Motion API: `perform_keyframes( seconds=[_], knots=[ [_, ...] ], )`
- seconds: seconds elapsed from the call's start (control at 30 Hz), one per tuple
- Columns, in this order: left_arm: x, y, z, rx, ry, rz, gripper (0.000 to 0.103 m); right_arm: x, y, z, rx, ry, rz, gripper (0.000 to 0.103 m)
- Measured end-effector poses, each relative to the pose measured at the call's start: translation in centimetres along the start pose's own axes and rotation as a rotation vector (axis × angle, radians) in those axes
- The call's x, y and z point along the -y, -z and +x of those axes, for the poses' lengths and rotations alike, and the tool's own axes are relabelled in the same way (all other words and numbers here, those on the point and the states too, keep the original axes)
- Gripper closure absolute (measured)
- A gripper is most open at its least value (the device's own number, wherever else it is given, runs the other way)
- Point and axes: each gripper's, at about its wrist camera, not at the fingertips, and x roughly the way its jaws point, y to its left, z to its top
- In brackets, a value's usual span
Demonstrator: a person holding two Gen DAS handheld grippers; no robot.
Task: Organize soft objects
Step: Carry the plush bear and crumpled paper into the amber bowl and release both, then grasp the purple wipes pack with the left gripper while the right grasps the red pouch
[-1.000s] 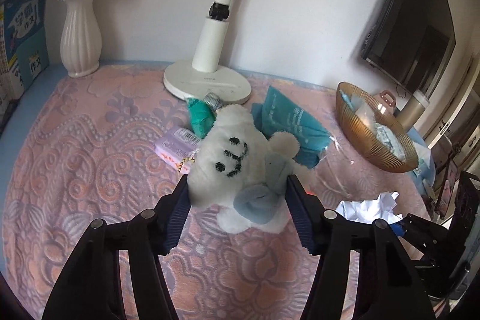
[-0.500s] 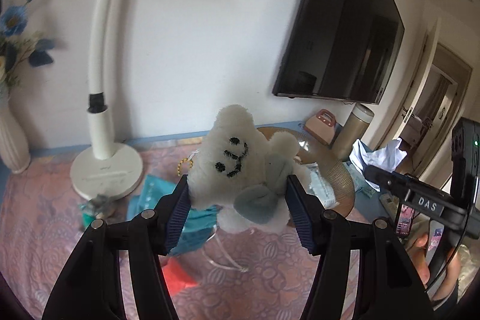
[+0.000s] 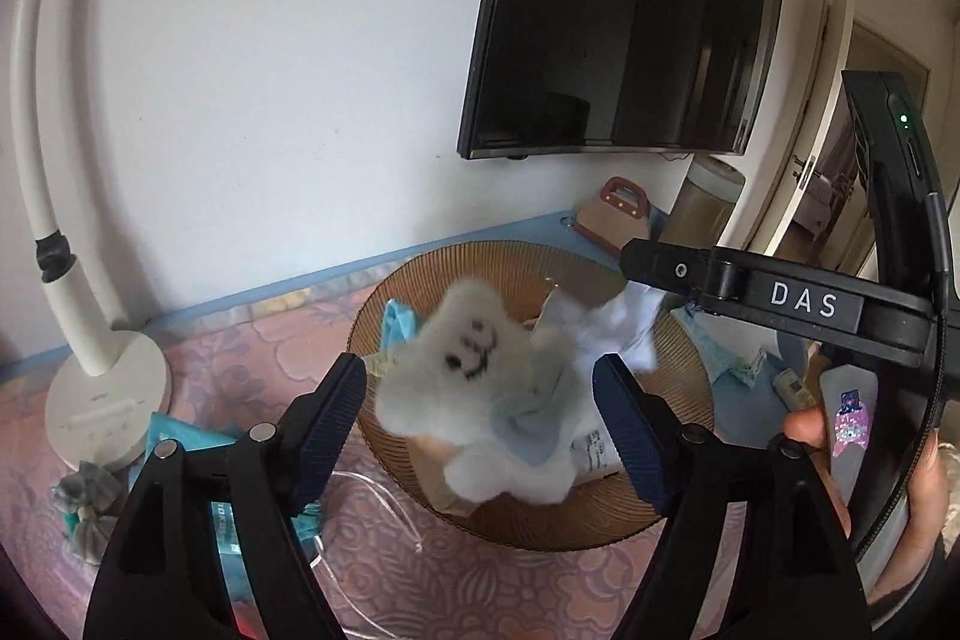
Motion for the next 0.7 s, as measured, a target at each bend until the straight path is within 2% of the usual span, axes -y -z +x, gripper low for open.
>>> perform_keyframes(
  seconds=[0.13,0.27,0.5,0.7],
  knots=[
    [-0.9,0.6,-1.4,0.003,-0.021,0.004,0.026,0.9,1.4,-1.0,0.003,-0.039,0.028,0.025],
    [-2.7,0.6,-4.6,0.025,-0.039,-0.049,0.026,0.1,2.7,-3.0,0.009,-0.071,0.016,0.025],
    [-5.9,1.8,-13.9,0.112,-0.123,-0.108,0.026,-4.6,5.7,-7.2,0.035,-0.154,-0.066,0.015],
    [-8.6,4.9,-20.2,0.14,-0.219,-0.138,0.026,-9.3,9.9,-7.4,-0.014,-0.243,-0.127,0.014]
  ],
)
